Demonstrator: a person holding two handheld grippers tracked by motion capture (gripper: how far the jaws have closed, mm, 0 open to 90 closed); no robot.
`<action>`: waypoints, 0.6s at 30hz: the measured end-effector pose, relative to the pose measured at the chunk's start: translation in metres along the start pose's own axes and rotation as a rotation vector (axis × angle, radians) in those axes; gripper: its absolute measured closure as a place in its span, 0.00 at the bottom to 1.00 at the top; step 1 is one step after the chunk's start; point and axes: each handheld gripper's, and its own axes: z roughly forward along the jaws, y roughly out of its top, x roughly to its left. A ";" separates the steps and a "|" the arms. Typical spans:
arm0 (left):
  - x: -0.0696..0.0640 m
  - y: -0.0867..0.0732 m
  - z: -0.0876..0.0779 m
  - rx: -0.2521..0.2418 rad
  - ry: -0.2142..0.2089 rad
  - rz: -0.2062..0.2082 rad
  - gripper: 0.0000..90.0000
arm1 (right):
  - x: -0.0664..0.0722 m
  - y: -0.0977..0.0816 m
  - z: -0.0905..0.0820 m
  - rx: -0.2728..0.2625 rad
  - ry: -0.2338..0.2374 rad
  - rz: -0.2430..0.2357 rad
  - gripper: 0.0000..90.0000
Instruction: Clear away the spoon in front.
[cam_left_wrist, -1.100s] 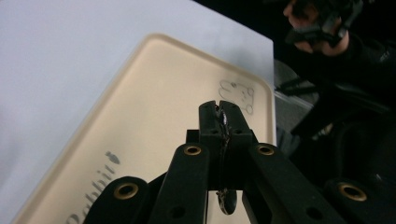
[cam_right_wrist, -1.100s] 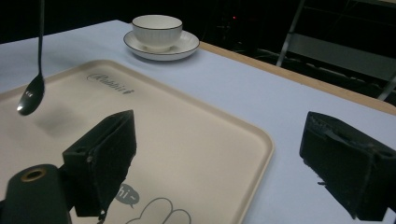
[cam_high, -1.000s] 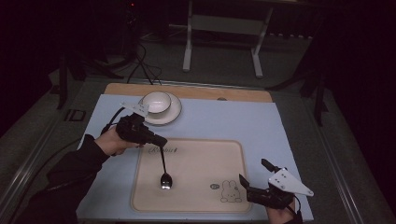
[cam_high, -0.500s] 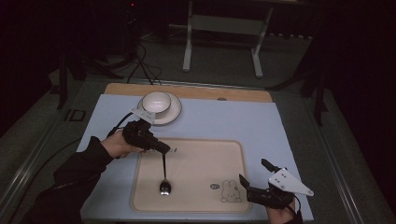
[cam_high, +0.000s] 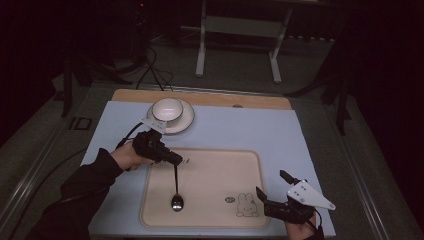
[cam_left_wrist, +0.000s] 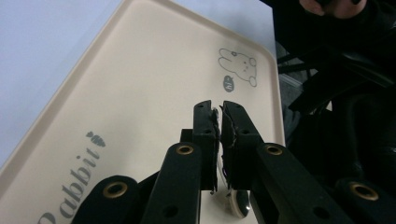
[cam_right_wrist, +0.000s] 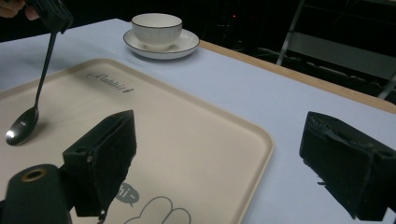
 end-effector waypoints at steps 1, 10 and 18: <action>0.000 -0.001 0.001 0.000 0.016 0.006 0.92 | 0.000 0.000 0.000 0.000 0.001 -0.001 0.12; 0.011 -0.008 0.010 -0.020 0.076 -0.042 0.90 | 0.000 0.000 0.000 -0.001 -0.001 0.004 0.12; 0.021 -0.017 0.020 -0.042 0.110 -0.092 0.90 | -0.001 -0.001 0.000 0.001 0.002 0.007 0.12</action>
